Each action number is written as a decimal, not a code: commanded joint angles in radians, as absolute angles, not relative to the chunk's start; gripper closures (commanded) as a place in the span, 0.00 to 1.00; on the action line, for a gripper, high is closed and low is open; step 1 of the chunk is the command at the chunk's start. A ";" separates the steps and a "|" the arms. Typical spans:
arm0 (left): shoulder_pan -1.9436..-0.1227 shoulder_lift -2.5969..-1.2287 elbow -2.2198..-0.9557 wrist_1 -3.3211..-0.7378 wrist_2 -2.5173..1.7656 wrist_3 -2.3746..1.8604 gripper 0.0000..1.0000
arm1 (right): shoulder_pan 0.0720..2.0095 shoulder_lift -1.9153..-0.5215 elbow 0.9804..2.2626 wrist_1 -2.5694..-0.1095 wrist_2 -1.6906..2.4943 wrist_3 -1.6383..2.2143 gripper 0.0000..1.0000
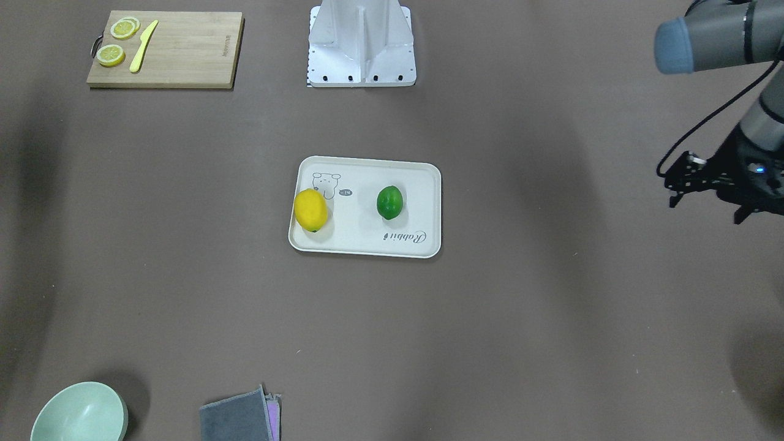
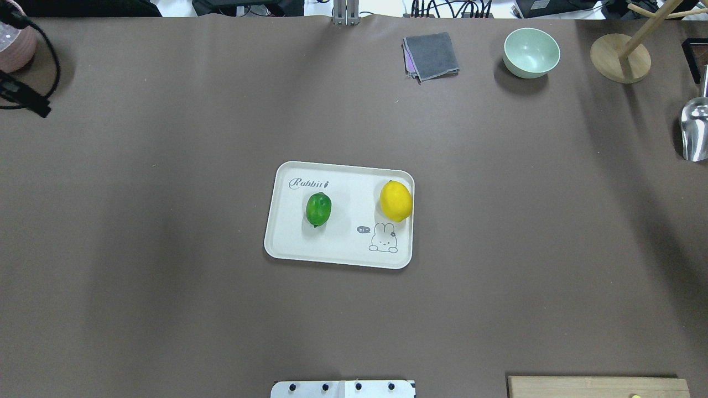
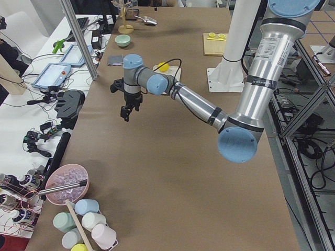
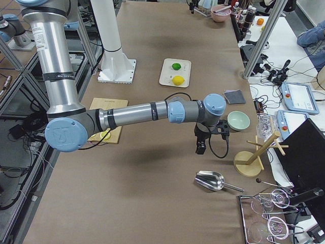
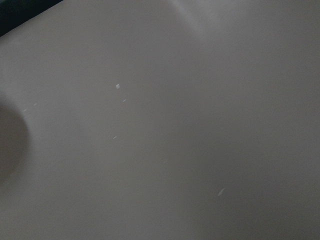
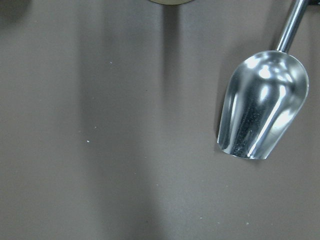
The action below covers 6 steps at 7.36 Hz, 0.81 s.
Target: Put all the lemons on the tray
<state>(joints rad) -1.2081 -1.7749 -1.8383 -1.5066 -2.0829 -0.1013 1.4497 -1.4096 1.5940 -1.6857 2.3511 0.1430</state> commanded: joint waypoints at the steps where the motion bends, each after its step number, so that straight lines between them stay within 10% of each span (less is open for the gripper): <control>1: -1.329 -1.610 -1.803 -1.534 -2.079 0.011 0.02 | 1.473 -1.420 1.568 -1.689 2.332 0.130 0.01; 6: -1.593 -1.588 -1.544 -1.577 -2.347 0.014 0.02 | 1.476 -1.445 1.546 -1.680 2.321 0.104 0.01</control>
<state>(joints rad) -1.5208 -1.5897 -1.6016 -1.5669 -2.2692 0.0124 1.4757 -1.4435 1.5479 -1.6803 2.3220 0.1053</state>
